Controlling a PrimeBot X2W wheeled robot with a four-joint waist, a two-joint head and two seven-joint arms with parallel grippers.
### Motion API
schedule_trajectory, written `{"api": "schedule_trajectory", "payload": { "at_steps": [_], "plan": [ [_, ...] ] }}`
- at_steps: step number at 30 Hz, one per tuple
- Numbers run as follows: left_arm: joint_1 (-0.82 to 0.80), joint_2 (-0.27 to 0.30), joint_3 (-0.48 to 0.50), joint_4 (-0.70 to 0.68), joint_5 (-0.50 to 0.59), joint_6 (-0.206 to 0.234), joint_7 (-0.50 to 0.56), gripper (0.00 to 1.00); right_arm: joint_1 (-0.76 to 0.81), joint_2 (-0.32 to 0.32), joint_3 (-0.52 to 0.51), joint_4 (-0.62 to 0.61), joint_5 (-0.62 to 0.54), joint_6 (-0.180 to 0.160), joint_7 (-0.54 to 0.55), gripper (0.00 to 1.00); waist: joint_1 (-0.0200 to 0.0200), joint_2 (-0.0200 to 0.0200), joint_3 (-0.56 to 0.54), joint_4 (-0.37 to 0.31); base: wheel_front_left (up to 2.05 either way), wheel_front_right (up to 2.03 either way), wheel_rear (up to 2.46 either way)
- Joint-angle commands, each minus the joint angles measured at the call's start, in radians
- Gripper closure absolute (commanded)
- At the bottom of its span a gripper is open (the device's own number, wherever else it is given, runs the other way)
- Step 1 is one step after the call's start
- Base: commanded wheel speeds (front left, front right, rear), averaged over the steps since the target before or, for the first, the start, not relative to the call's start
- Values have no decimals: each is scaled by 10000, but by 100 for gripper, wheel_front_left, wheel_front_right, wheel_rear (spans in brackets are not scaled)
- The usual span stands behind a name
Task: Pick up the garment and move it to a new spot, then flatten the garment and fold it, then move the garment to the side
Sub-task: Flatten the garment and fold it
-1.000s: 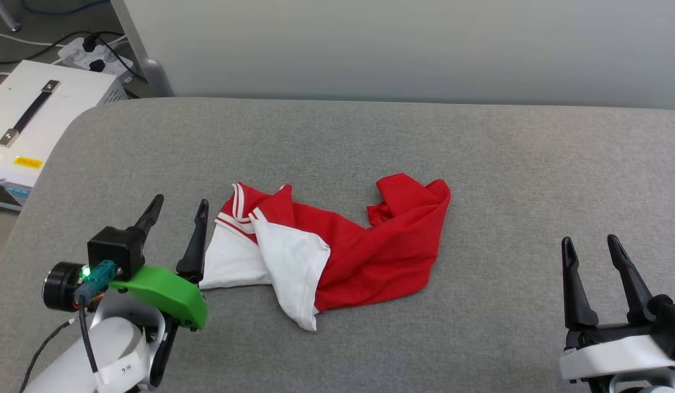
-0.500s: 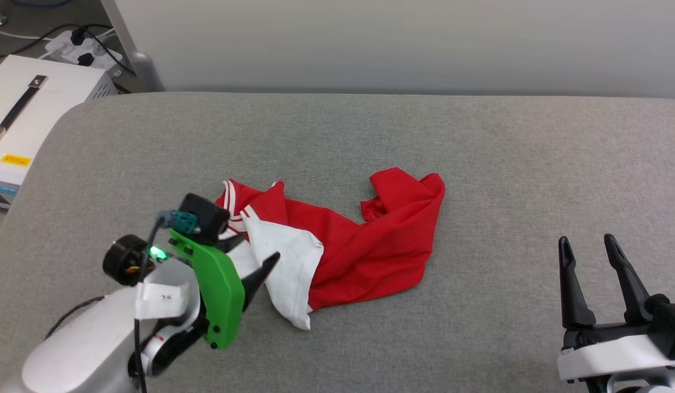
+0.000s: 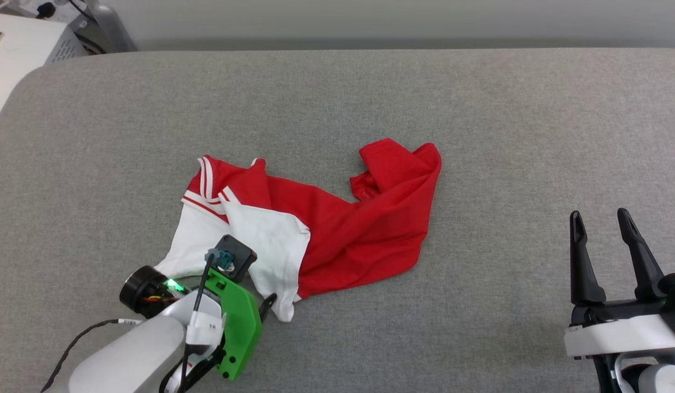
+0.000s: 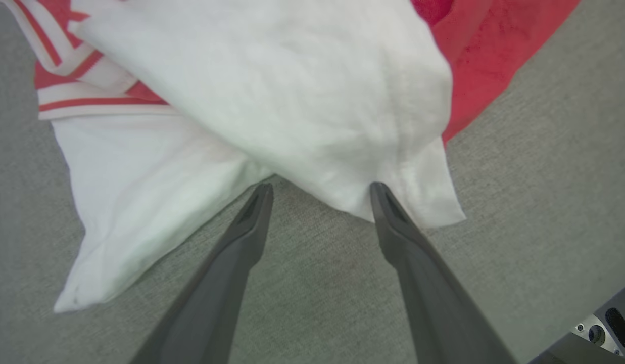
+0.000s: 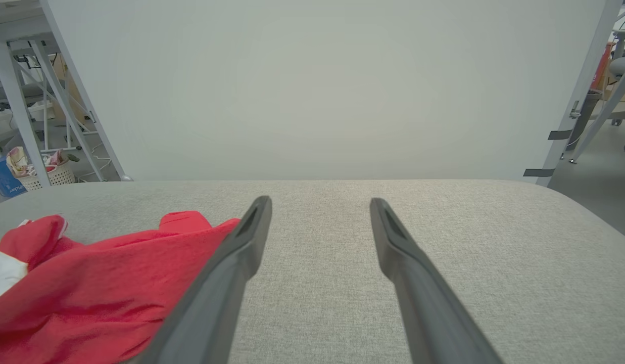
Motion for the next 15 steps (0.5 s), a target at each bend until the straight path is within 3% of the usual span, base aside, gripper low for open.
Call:
{"api": "schedule_trajectory", "payload": {
  "at_steps": [1, 10, 11, 13, 15],
  "plan": [
    [115, -125, -67, 220, 157, 44, -100, 0, -208, -46, -3, -47, 19, -9, -48, 0, 0, 0, 387, -105, 0, 0, 0],
    [174, -877, -267, 1489, -97, -506, -522, 0, -343, -100, 0, -9, 11, -9, -48, 0, 0, 0, 629, -123, 0, 0, 0],
    [164, -938, -292, 1603, -131, -584, -531, 4, -347, -104, 9, 1, 7, -9, -48, 0, 0, 0, 626, -130, 0, 0, 0],
    [144, -1018, -296, 1747, -132, -652, -657, 98, -349, -105, 3, 20, 2, -9, -48, 0, 0, 0, 590, -129, 0, 0, 0],
    [181, -1046, -321, 1797, -112, -688, -776, 100, -324, -102, -5, 49, -6, -9, -48, 0, 0, 0, 503, -125, 0, 0, 0]
  ]
}}
